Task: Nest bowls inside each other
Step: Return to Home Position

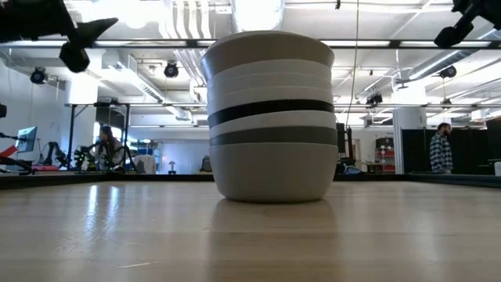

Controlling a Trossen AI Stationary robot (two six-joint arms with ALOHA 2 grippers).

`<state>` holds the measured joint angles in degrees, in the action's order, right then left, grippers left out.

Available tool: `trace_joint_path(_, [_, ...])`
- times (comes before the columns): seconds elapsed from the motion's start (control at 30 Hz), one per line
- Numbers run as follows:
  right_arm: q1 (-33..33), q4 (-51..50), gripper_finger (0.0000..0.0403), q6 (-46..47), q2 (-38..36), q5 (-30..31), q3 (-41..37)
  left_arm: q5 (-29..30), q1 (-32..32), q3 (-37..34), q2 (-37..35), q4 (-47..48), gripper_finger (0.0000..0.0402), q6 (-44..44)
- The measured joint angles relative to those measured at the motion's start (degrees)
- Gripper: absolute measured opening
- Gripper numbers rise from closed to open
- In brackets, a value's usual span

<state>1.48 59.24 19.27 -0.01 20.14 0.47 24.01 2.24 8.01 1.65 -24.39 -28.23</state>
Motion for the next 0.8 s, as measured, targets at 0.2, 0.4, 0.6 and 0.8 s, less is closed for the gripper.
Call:
trace_joint_path(0.2, [0.00, -4.14, 0.0009, 0.73, 0.00, -0.04, 0.02, -1.32, -0.01, -7.31, -0.04, -14.82, 0.0196, -1.48])
trace_joint_path(0.4, [0.01, -17.73, 0.0009, 5.07, 0.00, 1.42, 0.04, -3.18, -0.09, -7.54, -0.04, -8.22, 0.0196, -3.47])
trace_joint_path(0.6, [0.00, -35.58, 0.0009, 13.87, 0.04, -0.18, 0.04, -6.26, -0.09, -7.57, 0.00, 5.77, 0.0196, -10.40])
trace_joint_path(0.8, [0.00, -48.24, 0.0009, 19.31, 0.14, -3.13, 0.04, -11.07, -0.09, -7.60, 0.17, 21.00, 0.0196, -17.27])
